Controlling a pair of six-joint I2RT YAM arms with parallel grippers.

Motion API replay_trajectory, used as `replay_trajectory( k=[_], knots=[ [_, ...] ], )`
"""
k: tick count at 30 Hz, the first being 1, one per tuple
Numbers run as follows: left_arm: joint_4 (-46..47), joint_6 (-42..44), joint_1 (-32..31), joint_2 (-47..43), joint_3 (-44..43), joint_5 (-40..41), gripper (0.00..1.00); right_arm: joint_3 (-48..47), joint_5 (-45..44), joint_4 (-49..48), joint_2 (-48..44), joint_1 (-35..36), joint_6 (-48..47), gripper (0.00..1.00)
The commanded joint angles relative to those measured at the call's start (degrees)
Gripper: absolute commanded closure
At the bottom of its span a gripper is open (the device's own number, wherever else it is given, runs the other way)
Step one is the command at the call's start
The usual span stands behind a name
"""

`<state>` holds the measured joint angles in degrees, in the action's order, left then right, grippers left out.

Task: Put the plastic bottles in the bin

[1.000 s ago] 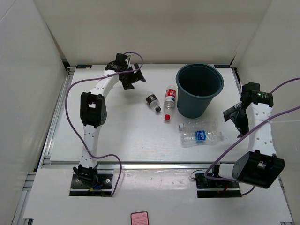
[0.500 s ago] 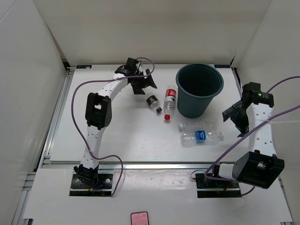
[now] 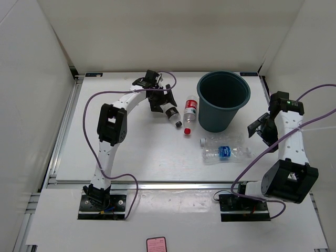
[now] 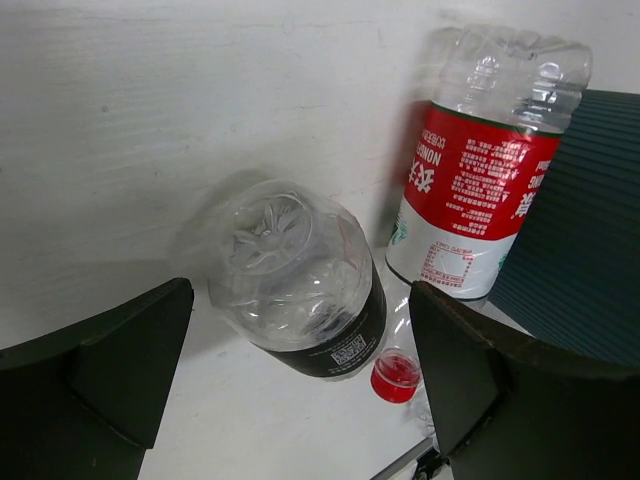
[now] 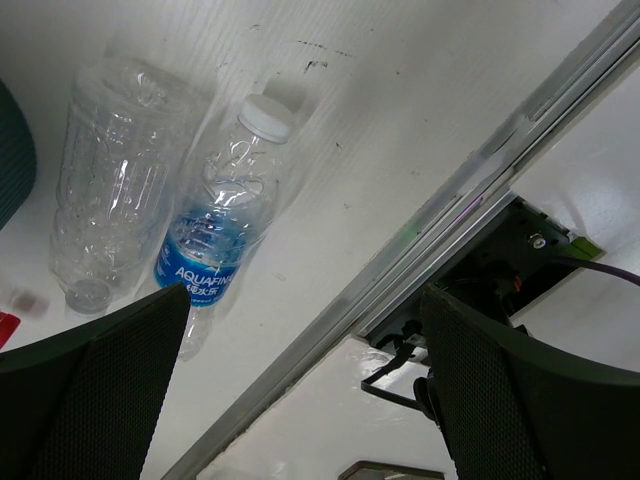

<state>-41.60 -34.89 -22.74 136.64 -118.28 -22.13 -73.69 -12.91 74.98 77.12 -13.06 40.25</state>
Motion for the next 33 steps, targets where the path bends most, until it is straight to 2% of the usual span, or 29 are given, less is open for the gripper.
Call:
replay_trajectory(
  k=[1, 6, 8, 9, 10, 11, 15, 17, 19, 22, 25, 31, 33],
  knots=[
    [-0.14, 1.23, -0.90, -3.57, 0.51, -2.20, 0.00, -1.19, 1.12, -0.62, 0.75, -0.21, -1.05, 0.00],
    [-0.14, 1.23, -1.42, 2.22, -3.00, -5.99, 0.00, -1.71, 1.13, -0.62, 1.27, -0.21, -1.05, 0.00],
    [-0.14, 1.23, -1.43, 3.54, -4.76, -5.99, 0.13, -1.72, 0.61, -0.62, 1.28, -0.21, -1.57, 0.00],
    [-0.14, 1.23, -1.43, 3.55, -6.16, -4.78, 0.23, -2.42, 0.60, -0.62, 1.28, -0.21, -1.58, 0.00],
    [-0.14, 1.23, -1.43, 3.55, -6.87, -4.07, 0.38, -2.42, 0.60, -0.62, 1.28, -0.21, -1.58, 0.00],
    [-0.14, 1.23, -0.82, 3.55, -7.92, -2.84, 0.40, -2.42, 0.60, -0.62, 1.28, -0.21, -1.58, 0.00],
    [-0.14, 1.23, 0.41, 0.31, -18.70, 1.55, 0.42, -2.42, 0.07, -0.62, 1.28, -0.21, -1.58, 0.00],
    [-0.14, 1.23, 0.42, -1.02, -22.94, 3.84, 0.45, -2.42, 0.07, -0.62, 1.28, -0.21, -1.58, 0.00],
    [2.92, 1.94, 1.03, -4.26, -26.21, 6.66, 0.47, -2.95, 0.07, -0.62, 1.80, -0.21, -1.58, 0.00],
    [9.84, 1.94, 1.65, -7.34, -28.48, 6.66, 0.53, -2.95, 0.07, -0.62, 1.80, -0.21, -1.58, 0.00],
    [14.43, 1.32, 1.65, -7.35, -31.82, 2.28, 0.56, -2.95, 0.07, -1.15, 1.80, -0.21, -1.58, 0.00],
    [25.60, -3.68, -3.18, -4.02, -32.37, -7.82, 0.57, -2.95, 0.07, -1.15, 1.80, -0.21, -1.05, 0.00],
    [29.10, -6.22, -4.32, -3.40, -32.37, -8.46, 0.57, -2.95, 0.07, -1.15, 1.80, -0.21, -1.05, 0.00]
  ],
)
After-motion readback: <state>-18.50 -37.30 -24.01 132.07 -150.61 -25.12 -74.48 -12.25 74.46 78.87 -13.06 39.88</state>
